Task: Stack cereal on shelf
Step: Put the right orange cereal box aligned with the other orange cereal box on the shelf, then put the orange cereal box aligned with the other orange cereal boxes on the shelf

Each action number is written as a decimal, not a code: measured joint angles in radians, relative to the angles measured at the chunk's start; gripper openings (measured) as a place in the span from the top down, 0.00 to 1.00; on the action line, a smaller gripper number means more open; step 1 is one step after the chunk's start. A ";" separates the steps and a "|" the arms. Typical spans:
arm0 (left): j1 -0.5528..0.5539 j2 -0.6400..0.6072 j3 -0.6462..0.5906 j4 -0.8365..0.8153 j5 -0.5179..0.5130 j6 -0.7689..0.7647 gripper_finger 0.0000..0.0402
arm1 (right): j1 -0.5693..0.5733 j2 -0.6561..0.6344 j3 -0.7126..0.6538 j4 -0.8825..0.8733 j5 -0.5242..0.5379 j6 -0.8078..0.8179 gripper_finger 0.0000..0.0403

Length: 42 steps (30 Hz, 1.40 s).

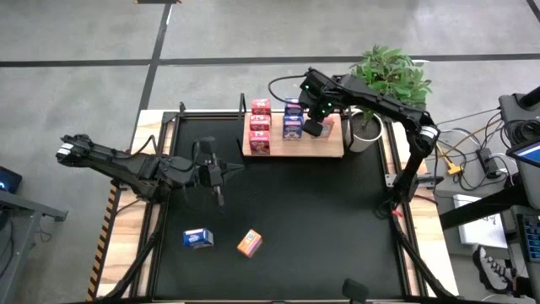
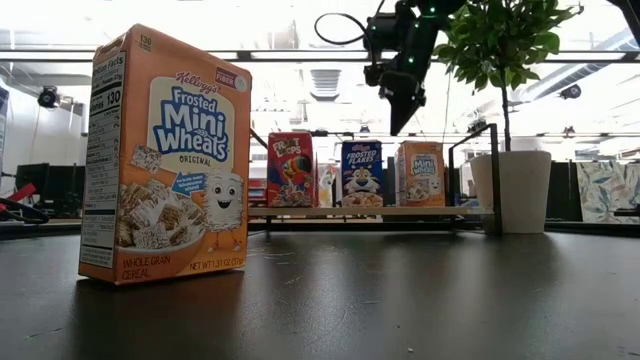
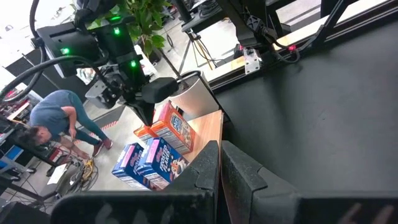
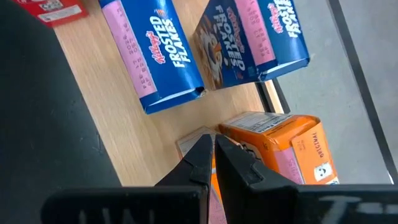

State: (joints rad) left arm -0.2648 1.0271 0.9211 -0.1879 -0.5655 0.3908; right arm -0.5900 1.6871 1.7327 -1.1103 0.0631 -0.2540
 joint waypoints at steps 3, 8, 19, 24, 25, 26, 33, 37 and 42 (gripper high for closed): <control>0.000 0.000 0.000 0.000 0.000 0.000 1.00 | 0.000 0.000 -0.022 0.006 0.008 -0.001 0.97; 0.000 0.000 0.000 0.000 0.000 0.000 1.00 | -0.002 0.000 -0.057 0.024 0.027 -0.009 0.97; 0.000 0.000 0.000 0.000 0.000 0.000 1.00 | -0.002 -0.002 -0.059 0.024 0.052 -0.009 0.97; 0.000 0.000 0.000 0.000 0.000 0.000 1.00 | -0.002 -0.004 -0.059 0.024 0.052 -0.009 0.97; 0.000 0.000 0.000 0.000 0.000 0.000 1.00 | -0.002 -0.006 -0.059 0.024 0.052 -0.009 0.97; 0.000 0.000 0.000 0.000 0.000 0.000 1.00 | -0.002 -0.010 -0.058 0.023 0.052 -0.009 0.97; 0.000 0.000 0.000 0.000 0.000 -0.025 1.00 | 0.055 -0.082 -0.019 0.052 0.032 0.020 0.97; 0.000 0.000 0.000 0.000 0.001 -0.072 1.00 | 0.129 -0.154 -0.043 0.102 0.024 0.041 0.97; 0.000 0.000 0.000 0.000 0.007 -0.164 1.00 | 0.249 -0.260 -0.130 0.211 0.028 0.061 0.97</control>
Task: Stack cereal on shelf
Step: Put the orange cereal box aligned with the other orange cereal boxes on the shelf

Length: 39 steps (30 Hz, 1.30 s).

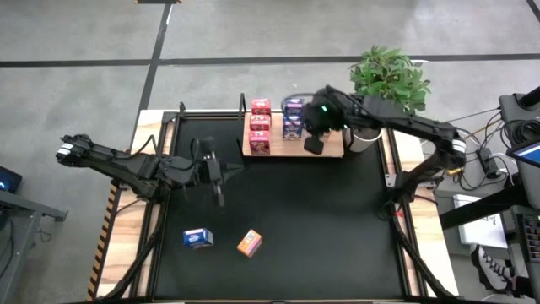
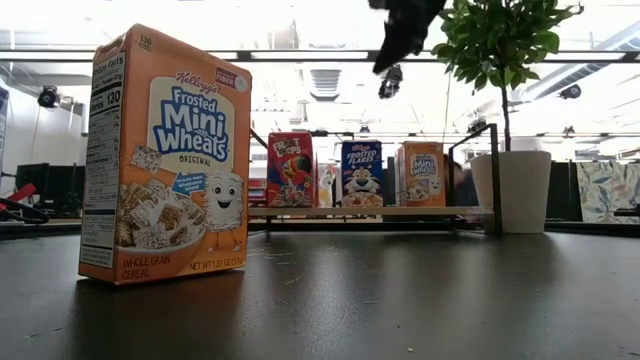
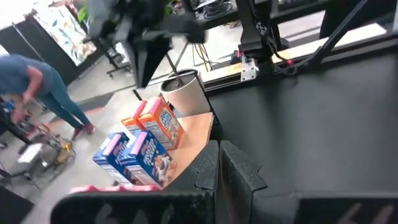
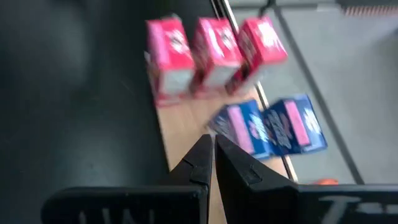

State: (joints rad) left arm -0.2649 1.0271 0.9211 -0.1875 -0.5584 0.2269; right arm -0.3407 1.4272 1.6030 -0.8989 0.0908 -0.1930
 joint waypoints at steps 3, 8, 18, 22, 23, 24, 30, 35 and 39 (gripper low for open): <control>-0.001 0.000 0.000 0.005 0.045 -0.056 1.00 | 0.073 -0.072 -0.072 0.065 0.053 0.019 0.97; -0.004 0.006 0.012 0.020 0.145 -0.167 1.00 | 0.189 -0.203 -0.217 0.139 0.161 0.067 0.97; -0.005 0.150 0.161 -0.084 0.410 -0.562 1.00 | 0.411 -0.435 -0.583 0.493 0.172 0.081 0.97; -0.014 0.234 0.307 -0.384 0.502 -0.874 0.97 | 0.468 -0.488 -0.703 0.621 0.173 0.077 0.97; -0.027 0.261 0.343 -0.462 0.503 -0.928 0.96 | 0.480 -0.499 -0.730 0.647 0.180 0.078 0.97; -0.044 0.289 0.376 -0.530 0.502 -0.970 0.95 | 0.491 -0.506 -0.755 0.669 0.199 0.081 0.97; -0.118 0.486 0.520 -0.660 0.470 -1.137 0.85 | 0.541 -0.523 -0.844 0.725 0.359 0.125 0.97; -0.184 0.655 0.657 -0.830 0.443 -1.031 0.71 | 0.548 -0.515 -0.855 0.726 0.382 0.130 0.97; -0.244 0.764 0.740 -1.017 0.295 -0.994 0.56 | 0.548 -0.512 -0.855 0.724 0.382 0.130 0.97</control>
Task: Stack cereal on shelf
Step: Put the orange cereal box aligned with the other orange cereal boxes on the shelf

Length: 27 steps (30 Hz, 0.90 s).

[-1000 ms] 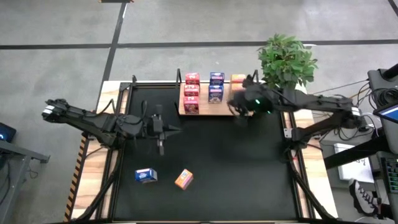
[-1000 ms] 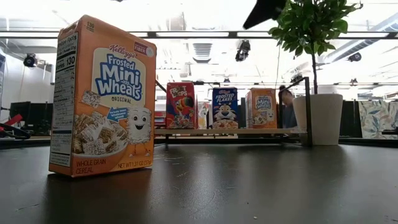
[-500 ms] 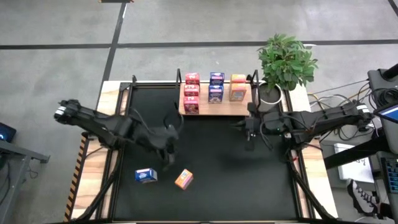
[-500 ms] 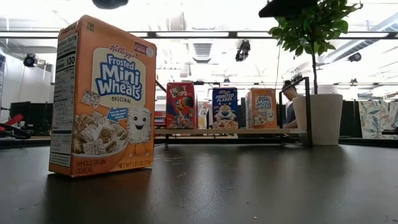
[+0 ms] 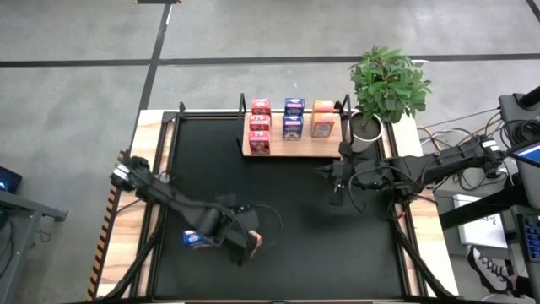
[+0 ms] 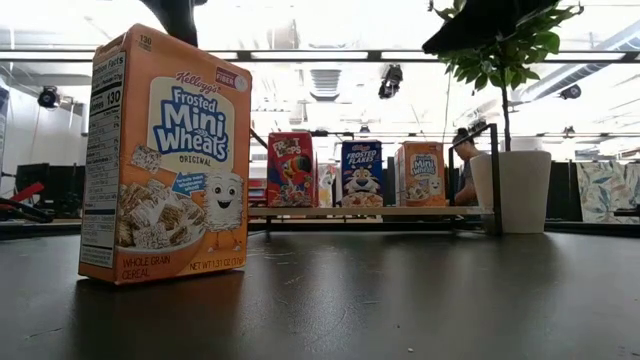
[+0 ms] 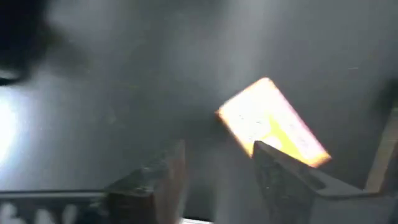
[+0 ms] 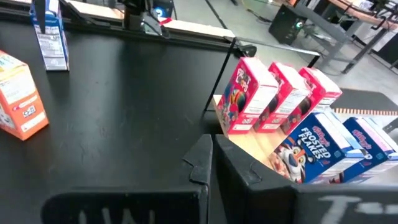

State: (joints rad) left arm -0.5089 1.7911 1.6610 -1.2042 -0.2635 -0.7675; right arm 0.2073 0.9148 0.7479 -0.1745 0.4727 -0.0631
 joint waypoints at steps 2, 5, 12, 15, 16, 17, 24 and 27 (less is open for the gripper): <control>-0.028 0.037 0.030 -0.035 -0.037 0.000 0.49 | 0.000 0.004 0.000 -0.003 0.000 -0.005 0.97; -0.060 0.063 0.061 -0.035 -0.074 -0.008 0.40 | 0.000 0.005 0.000 -0.001 0.000 -0.012 0.97; -0.090 0.069 0.036 0.046 -0.116 -0.113 0.30 | 0.000 0.004 -0.011 0.002 0.000 -0.013 0.97; -0.097 0.069 0.005 0.104 -0.115 -0.135 0.29 | 0.000 0.005 -0.022 0.000 0.000 -0.008 0.97; -0.099 0.069 0.000 0.117 -0.116 -0.139 0.29 | 0.000 0.005 -0.024 0.002 0.000 -0.006 0.97; -0.100 0.069 -0.003 0.129 -0.117 -0.142 0.29 | 0.000 0.005 -0.027 0.002 0.000 -0.004 0.97; -0.100 0.070 -0.059 0.181 -0.147 -0.203 0.29 | 0.000 0.005 -0.042 0.001 0.000 0.012 0.97; -0.104 0.071 -0.089 0.226 -0.146 -0.207 0.29 | 0.000 0.005 -0.043 0.001 0.000 0.019 0.97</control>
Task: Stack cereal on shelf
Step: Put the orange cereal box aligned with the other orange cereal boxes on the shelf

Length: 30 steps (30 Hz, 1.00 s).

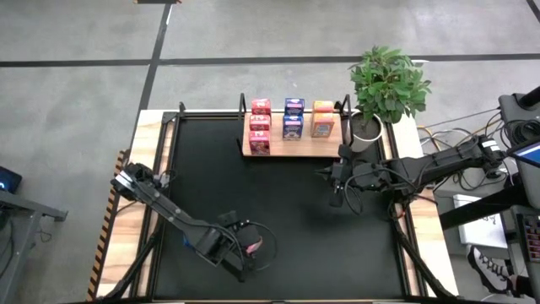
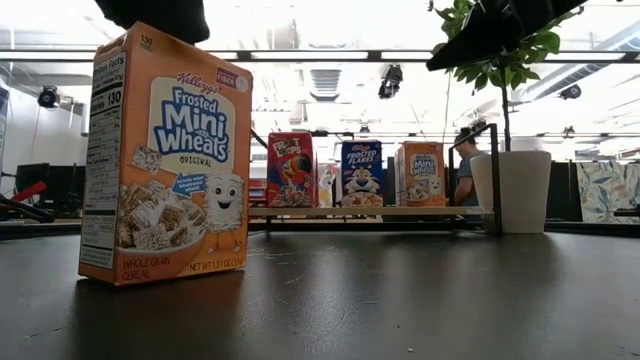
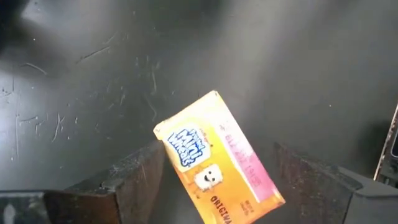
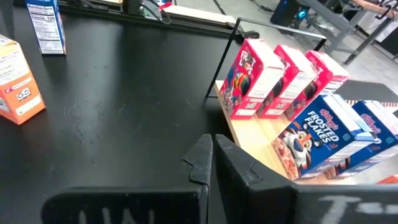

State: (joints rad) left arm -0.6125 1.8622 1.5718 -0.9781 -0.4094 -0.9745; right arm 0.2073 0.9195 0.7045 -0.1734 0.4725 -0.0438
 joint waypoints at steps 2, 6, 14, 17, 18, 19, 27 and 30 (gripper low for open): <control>0.000 0.000 -0.003 0.001 0.001 0.000 0.29 | 0.000 0.000 -0.001 0.000 0.000 0.005 0.97; 0.000 0.000 -0.003 -0.015 -0.001 0.000 0.29 | 0.000 0.000 -0.004 0.000 0.000 0.019 0.97; -0.003 -0.002 -0.040 -0.022 -0.020 -0.010 0.29 | 0.000 0.000 -0.007 -0.001 0.000 0.048 0.97; -0.005 -0.002 -0.043 -0.017 -0.025 -0.001 0.31 | 0.000 0.000 -0.007 -0.001 0.000 0.055 0.97; -0.005 -0.002 -0.043 -0.017 -0.025 0.003 0.32 | 0.000 0.000 -0.007 -0.001 0.000 0.058 0.97; -0.005 -0.003 -0.043 -0.016 -0.026 0.004 0.34 | 0.000 0.000 -0.007 -0.001 0.000 0.061 0.97; -0.004 -0.006 -0.043 -0.013 -0.026 0.032 0.54 | 0.000 0.001 -0.023 -0.002 0.000 0.076 0.97; -0.004 -0.010 -0.043 -0.012 -0.026 0.050 0.60 | 0.000 0.001 -0.023 -0.001 0.000 0.083 0.97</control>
State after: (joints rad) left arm -0.6167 1.8521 1.5288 -0.9905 -0.4358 -0.9240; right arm 0.2073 0.9203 0.6815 -0.1746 0.4728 0.0394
